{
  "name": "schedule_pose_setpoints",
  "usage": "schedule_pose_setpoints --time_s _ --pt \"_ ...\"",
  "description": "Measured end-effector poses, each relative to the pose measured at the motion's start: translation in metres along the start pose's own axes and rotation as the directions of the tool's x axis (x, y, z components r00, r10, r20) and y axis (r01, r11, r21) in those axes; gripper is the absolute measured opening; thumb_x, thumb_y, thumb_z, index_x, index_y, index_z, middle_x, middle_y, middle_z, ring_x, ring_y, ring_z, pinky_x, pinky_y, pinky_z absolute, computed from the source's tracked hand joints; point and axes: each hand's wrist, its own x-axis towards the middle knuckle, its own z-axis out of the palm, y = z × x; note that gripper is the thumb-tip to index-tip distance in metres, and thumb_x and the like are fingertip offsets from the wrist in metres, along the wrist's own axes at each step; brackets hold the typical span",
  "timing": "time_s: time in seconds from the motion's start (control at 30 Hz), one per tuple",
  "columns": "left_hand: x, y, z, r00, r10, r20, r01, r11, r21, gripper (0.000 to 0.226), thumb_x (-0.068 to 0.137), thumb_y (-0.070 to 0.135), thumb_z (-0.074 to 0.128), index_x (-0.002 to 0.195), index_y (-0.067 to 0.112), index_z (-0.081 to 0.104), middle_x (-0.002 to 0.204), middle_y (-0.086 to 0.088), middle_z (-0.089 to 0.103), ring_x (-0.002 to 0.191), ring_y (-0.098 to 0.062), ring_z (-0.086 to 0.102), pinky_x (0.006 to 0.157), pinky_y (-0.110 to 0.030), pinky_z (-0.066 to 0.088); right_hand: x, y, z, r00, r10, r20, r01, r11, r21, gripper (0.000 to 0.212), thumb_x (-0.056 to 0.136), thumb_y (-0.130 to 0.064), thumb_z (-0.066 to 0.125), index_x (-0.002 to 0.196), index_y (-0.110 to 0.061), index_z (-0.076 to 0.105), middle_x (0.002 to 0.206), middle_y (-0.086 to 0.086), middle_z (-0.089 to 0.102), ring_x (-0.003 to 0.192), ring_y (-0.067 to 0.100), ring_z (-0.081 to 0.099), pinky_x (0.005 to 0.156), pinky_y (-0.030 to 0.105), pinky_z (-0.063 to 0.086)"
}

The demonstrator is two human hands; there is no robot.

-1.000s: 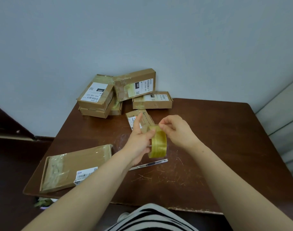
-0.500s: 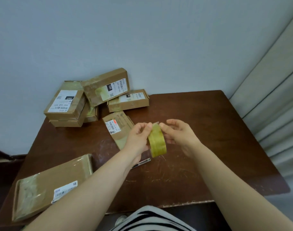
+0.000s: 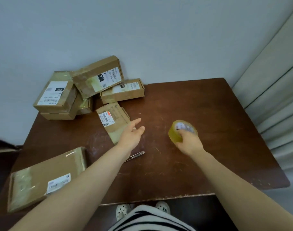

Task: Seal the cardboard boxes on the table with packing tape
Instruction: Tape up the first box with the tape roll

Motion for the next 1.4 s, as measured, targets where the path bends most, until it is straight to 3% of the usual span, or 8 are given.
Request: schedule_pose_setpoints --time_s 0.1,0.2,0.33,0.43,0.6,0.83,1.17,1.4 --pt "0.000 -0.019 -0.015 0.990 -0.085 -0.114 0.079 0.995 -0.058 0.037 0.096 0.021 0.054 0.133 0.021 0.052 0.111 0.000 0.056 0.103 -0.020 0.057 0.098 -0.032 0.045 0.000 0.003 0.018 0.999 -0.050 0.016 0.053 0.970 -0.237 0.028 0.088 -0.010 0.053 0.114 -0.015 0.060 0.104 0.005 0.064 0.095 0.028 0.063 0.076 0.033 0.050" --pt "0.000 -0.037 -0.037 0.966 -0.126 -0.224 0.114 0.991 -0.067 0.034 0.095 0.013 0.054 0.129 0.010 0.054 0.119 -0.008 0.058 0.108 -0.024 0.058 0.098 -0.033 0.045 -0.004 0.003 0.029 0.999 -0.038 -0.031 0.028 0.961 -0.276 0.036 0.085 -0.024 0.059 0.120 -0.015 0.054 0.116 0.004 0.059 0.107 0.026 0.057 0.090 0.034 0.043" --pt "-0.009 -0.067 -0.089 0.891 -0.049 -0.452 0.057 0.998 0.002 0.030 0.095 0.005 0.050 0.124 0.005 0.058 0.121 -0.013 0.062 0.113 -0.028 0.058 0.102 -0.037 0.043 -0.017 -0.037 0.036 0.945 -0.114 -0.305 0.143 0.987 0.074 0.045 0.082 -0.017 0.062 0.126 -0.009 0.055 0.119 0.012 0.057 0.115 0.033 0.049 0.097 0.045 0.033" --pt "-0.023 -0.095 -0.134 0.819 0.081 -0.568 0.083 0.963 0.256 0.036 0.091 0.001 0.048 0.125 0.007 0.058 0.125 -0.012 0.060 0.116 -0.029 0.055 0.102 -0.038 0.041 -0.021 -0.096 0.054 0.917 -0.334 -0.219 0.382 0.895 0.233 0.031 0.095 -0.011 0.048 0.124 -0.008 0.057 0.120 0.011 0.055 0.113 0.029 0.053 0.093 0.038 0.042" --pt "-0.031 -0.143 -0.186 0.871 0.210 -0.444 0.158 0.736 0.658 0.047 0.096 0.016 0.047 0.143 0.012 0.042 0.147 -0.014 0.041 0.139 -0.032 0.029 0.116 -0.045 0.018 -0.022 -0.197 0.107 0.847 -0.519 0.117 0.479 0.839 0.256 0.039 0.104 -0.021 0.031 0.138 -0.009 0.045 0.133 0.013 0.049 0.122 0.029 0.048 0.103 0.037 0.037" --pt "-0.016 -0.191 -0.209 0.957 0.157 -0.245 0.136 0.500 0.855 0.054 0.095 0.055 0.008 0.142 0.043 -0.016 0.161 -0.006 -0.002 0.147 -0.021 -0.011 0.113 -0.048 -0.015 -0.013 -0.278 0.159 0.891 -0.390 0.232 0.308 0.895 0.322 0.052 0.105 -0.027 0.029 0.150 -0.004 0.020 0.158 0.012 0.016 0.144 0.022 0.020 0.114 0.027 0.015" --pt "-0.009 -0.221 -0.204 0.924 0.302 -0.236 0.067 0.479 0.875 0.056 0.096 0.048 0.011 0.149 0.030 0.002 0.159 -0.017 0.008 0.147 -0.032 0.004 0.114 -0.052 -0.003 -0.012 -0.306 0.197 0.955 -0.294 0.048 0.254 0.886 0.388 0.040 0.103 -0.022 0.034 0.140 -0.009 0.039 0.158 -0.003 0.017 0.133 0.018 0.040 0.101 0.022 0.030" --pt "-0.010 -0.220 -0.203 0.919 0.312 -0.241 0.066 0.480 0.874 0.056 0.096 0.047 0.012 0.149 0.028 0.006 0.158 -0.019 0.012 0.146 -0.034 0.011 0.115 -0.055 0.002 -0.014 -0.302 0.199 0.971 -0.236 0.041 0.218 0.943 0.251 0.047 0.105 -0.028 0.022 0.149 -0.014 0.026 0.160 0.003 0.017 0.148 0.015 0.002 0.118 0.031 -0.005"
